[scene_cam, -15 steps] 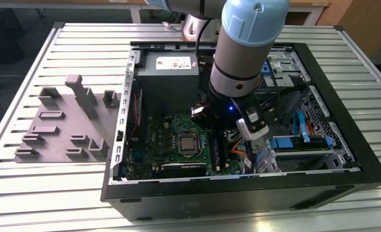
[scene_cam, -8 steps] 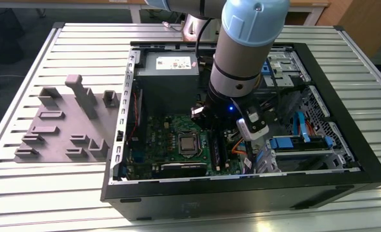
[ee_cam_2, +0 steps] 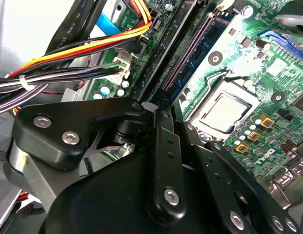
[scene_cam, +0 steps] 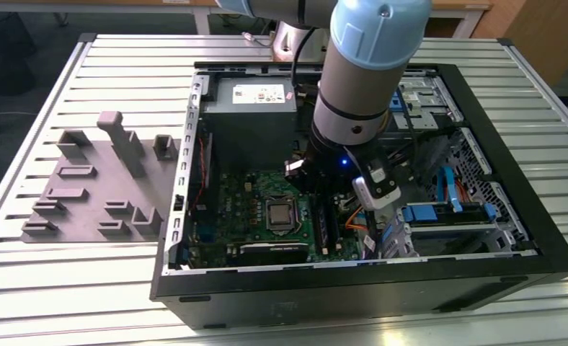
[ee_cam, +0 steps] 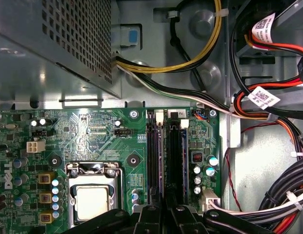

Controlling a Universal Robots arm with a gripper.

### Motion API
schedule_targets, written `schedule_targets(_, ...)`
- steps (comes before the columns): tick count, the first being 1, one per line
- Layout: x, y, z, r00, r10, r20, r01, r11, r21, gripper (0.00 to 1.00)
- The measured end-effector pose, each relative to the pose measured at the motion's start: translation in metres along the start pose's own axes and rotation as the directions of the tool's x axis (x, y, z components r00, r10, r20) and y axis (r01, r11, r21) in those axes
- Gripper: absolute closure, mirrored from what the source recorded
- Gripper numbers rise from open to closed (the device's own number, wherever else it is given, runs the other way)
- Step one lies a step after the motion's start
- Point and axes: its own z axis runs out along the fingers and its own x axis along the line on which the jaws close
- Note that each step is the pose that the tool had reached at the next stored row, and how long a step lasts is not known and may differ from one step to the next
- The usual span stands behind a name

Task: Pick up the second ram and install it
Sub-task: 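Insert the second ram into the second slot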

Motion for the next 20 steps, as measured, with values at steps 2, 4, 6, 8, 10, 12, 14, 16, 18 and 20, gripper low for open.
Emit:
schedule_targets(2, 0.0000, 0.0000, 0.0003, 1.0000, 0.000, 0.0000, 0.000, 1.0000, -0.0006, 0.86)
schedule_targets(4, 0.0000, 0.0000, 0.0007, 1.0000, 0.000, -0.0001, 0.000, 1.0000, -0.0008, 0.86)
schedule_targets(6, 0.0000, 0.0000, 0.0013, 1.0000, 0.000, -0.0001, 0.000, 1.0000, -0.0008, 0.86)
schedule_targets(8, 0.0000, 0.0000, 0.0016, 1.0000, 0.000, -0.0001, 0.000, 1.0000, -0.0007, 0.86)
schedule_targets(10, 0.0000, 0.0000, 0.0019, 1.0000, 0.000, -0.0001, 0.000, 1.0000, -0.0006, 0.86)
schedule_targets(12, -0.0001, 0.0000, 0.0025, 1.0000, 0.000, 0.0000, 0.000, 1.0000, -0.0011, 0.86)
schedule_targets(14, 0.0000, 0.0000, 0.0033, 1.0000, 0.000, -0.0002, 0.000, 1.0000, -0.0030, 0.86)
schedule_targets(16, -0.0001, 0.0000, 0.0035, 1.0000, 0.000, -0.0002, 0.000, 1.0000, -0.0035, 0.86)
schedule_targets(18, -0.0001, 0.0000, 0.0037, 1.0000, 0.000, -0.0002, 0.000, 1.0000, -0.0036, 0.86)
schedule_targets(20, -0.0001, 0.0000, 0.0037, 1.0000, 0.000, -0.0002, 0.000, 1.0000, -0.0036, 0.86)
